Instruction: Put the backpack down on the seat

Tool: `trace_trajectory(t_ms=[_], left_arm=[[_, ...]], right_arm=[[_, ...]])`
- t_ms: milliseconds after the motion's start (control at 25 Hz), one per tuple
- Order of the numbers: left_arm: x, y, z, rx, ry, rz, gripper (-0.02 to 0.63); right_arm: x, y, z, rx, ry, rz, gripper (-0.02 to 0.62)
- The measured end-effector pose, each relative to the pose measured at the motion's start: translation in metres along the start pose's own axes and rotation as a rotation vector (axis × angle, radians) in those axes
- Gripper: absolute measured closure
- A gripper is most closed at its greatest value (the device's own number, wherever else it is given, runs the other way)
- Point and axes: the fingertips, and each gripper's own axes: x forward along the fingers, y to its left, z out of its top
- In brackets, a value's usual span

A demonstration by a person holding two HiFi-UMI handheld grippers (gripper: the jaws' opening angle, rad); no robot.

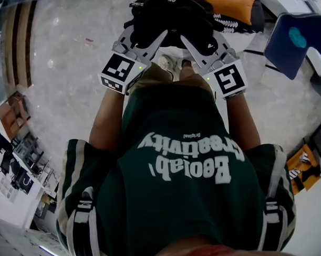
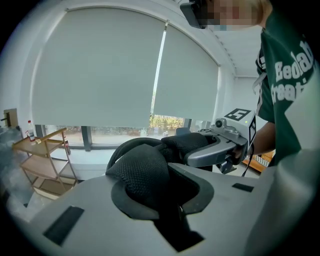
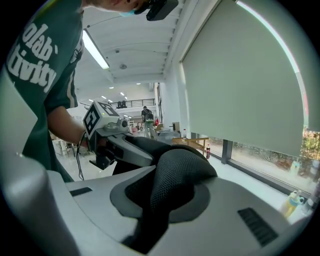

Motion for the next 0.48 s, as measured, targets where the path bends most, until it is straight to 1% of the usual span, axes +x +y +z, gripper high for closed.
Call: trace_trajectory(t_ms=[80, 160, 320, 480], left_arm=[[0.007, 0.016, -0.005, -0.004, 0.013, -0.009, 0.518], [0.015, 0.032, -0.008, -0.001, 0.023, -0.025, 0.518], [0.033, 0.062, -0.010, 0.009, 0.054, -0.092, 0.518], [0.056, 0.103, -0.019, 0.030, 0.078, -0.179, 0.518]], right_arm=[[0.013, -0.008, -0.008, -0.012, 0.042, 0.003, 0.522], [0.025, -0.016, -0.014, -0.009, 0.067, -0.013, 0.522], [0.051, -0.033, -0.020, 0.080, 0.088, -0.092, 0.522], [0.089, -0.059, -0.029, 0.103, 0.101, -0.165, 0.522]])
